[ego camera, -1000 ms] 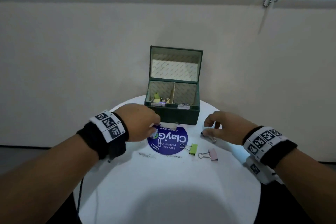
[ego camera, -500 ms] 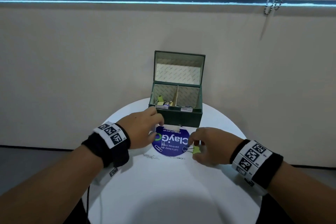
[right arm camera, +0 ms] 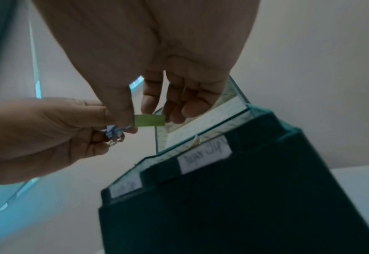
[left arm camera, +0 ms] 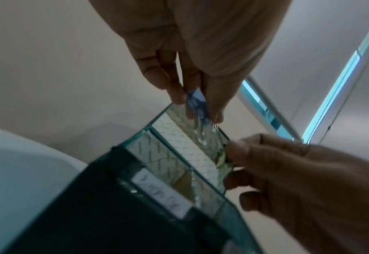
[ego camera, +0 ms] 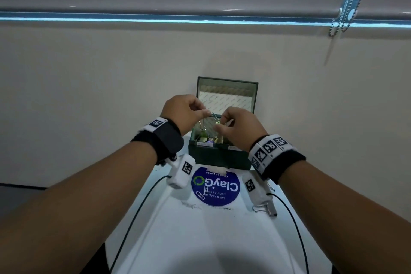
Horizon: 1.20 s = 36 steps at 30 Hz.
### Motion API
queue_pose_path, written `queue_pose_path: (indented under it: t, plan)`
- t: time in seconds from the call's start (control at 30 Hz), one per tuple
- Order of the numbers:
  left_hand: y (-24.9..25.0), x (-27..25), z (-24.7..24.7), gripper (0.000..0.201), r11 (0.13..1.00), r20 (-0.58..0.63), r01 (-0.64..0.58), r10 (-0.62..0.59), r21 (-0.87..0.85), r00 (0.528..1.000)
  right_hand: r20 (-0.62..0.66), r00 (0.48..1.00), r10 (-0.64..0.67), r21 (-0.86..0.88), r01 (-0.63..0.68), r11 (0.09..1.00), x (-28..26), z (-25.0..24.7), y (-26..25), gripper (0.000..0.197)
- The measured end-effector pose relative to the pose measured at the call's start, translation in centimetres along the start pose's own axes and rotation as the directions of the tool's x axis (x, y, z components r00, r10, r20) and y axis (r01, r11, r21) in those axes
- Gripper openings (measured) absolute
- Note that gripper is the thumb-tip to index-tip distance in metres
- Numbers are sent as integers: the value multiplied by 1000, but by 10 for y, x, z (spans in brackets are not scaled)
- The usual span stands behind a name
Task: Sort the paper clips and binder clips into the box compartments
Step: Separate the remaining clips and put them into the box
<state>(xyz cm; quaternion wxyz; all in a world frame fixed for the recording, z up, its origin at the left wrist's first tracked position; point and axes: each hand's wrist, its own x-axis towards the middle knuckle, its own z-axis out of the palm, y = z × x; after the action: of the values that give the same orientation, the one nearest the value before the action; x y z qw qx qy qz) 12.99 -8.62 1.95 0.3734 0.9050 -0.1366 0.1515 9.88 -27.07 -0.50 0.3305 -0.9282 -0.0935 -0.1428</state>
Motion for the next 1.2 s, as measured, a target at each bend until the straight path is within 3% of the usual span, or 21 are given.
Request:
queue_pose_path:
  t: [0.07,0.13,0.2,0.27,0.33,0.4,0.47,0.6,0.73,0.83,0.97,1.03,1.1,1.17,1.2]
  plan:
    - [-5,1,3,20,984,77,-47,34,172,996,24,999,-22,-7,23,1000,-1,0,3,26]
    - [-14,-7,4,21,940,120,-136,103,313,987,-47,997,-56,-15,55,998,-9,-10,12,23]
    - [-20,-21,2,16,905,145,-249,211,344,967,-90,995,-52,-48,48,998,-22,-25,28,15]
    - [-23,-38,1,13,867,226,-374,312,330,923,-2,1000,-12,-123,12,992,-39,-40,48,14]
    - [-26,-57,3,16,808,380,-492,365,324,850,166,985,57,-217,-20,976,-58,-52,65,14]
    - [-33,-72,9,23,744,527,-582,367,328,767,329,936,125,-324,-13,946,-79,-57,77,10]
    - [-40,-83,16,36,696,624,-630,330,346,708,414,894,171,-405,13,914,-95,-56,88,17]
    - [-46,-93,23,53,680,711,-629,223,377,667,426,889,169,-447,45,894,-114,-50,96,32]
    - [-44,-94,21,43,700,747,-632,215,332,630,458,876,152,-390,44,920,-130,-47,81,39]
    - [-40,-97,18,25,741,735,-582,180,336,654,518,836,183,-385,36,922,-143,-39,70,44]
    - [-39,-102,15,11,785,709,-514,139,347,691,513,843,161,-363,43,931,-145,-38,65,22]
    - [-40,-103,14,10,799,679,-486,138,354,721,440,889,128,-289,5,957,-138,-42,67,15]
    - [-40,-104,13,8,831,620,-440,154,341,770,309,937,161,-102,-136,985,-127,-46,73,18]
    - [-38,-104,13,7,854,592,-409,155,322,791,225,938,263,39,-279,960,-113,-50,79,22]
    - [-37,-103,12,8,864,592,-399,156,306,791,196,933,302,5,-309,951,-107,-52,82,23]
